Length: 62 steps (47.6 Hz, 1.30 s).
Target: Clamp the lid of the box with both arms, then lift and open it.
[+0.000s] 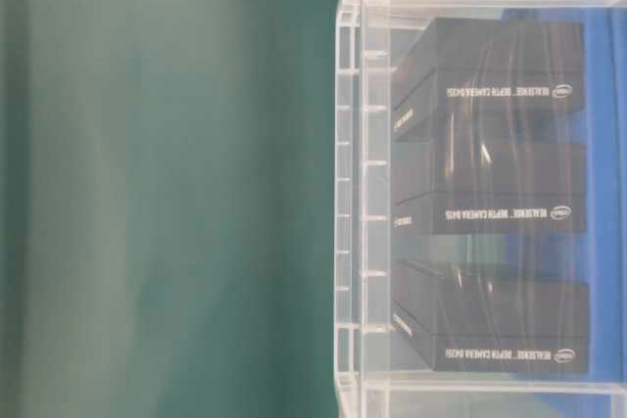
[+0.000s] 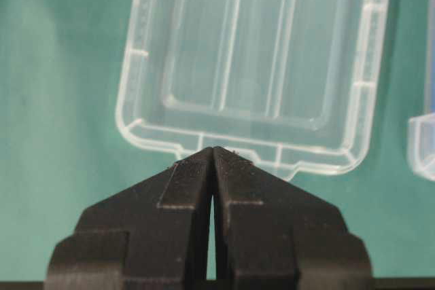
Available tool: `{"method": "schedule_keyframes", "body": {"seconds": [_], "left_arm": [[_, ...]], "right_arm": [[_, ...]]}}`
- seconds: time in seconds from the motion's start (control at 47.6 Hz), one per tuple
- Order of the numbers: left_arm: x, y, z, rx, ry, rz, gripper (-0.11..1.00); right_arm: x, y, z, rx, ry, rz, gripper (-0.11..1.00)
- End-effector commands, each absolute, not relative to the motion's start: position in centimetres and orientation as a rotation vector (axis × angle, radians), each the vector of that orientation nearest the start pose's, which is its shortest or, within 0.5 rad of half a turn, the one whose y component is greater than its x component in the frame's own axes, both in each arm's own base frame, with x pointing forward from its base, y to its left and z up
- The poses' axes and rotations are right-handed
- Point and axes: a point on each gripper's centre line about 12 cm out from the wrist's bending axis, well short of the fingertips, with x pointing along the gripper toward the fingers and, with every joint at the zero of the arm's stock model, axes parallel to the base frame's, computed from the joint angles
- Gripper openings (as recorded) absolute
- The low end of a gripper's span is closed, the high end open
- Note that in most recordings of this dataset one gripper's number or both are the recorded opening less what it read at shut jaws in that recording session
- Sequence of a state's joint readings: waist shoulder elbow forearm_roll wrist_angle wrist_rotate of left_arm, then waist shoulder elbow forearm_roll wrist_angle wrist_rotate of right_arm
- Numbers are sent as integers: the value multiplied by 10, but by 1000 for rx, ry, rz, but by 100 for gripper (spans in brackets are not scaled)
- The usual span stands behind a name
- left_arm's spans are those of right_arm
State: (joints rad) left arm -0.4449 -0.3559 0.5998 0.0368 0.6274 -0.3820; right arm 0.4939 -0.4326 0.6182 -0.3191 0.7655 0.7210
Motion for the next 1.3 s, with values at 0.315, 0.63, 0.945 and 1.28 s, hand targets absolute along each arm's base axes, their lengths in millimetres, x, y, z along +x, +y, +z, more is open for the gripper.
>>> {"method": "schedule_keyframes", "body": {"seconds": [0.315,0.63,0.945,1.28], "left_arm": [[293,-123,331,-35,667,-306,1],[297,-83,363,62,488,-250,1],[289,-38,384,86,348,-130,1],[276,11,399,59,239,42,1]], "right_arm": [[280,102,339,36,624,50,0],[278,75,370,-16,484,-13,0],[270,27,393,-22,369,-149,0],[258,-29,404,-32,293,-332,0]]}}
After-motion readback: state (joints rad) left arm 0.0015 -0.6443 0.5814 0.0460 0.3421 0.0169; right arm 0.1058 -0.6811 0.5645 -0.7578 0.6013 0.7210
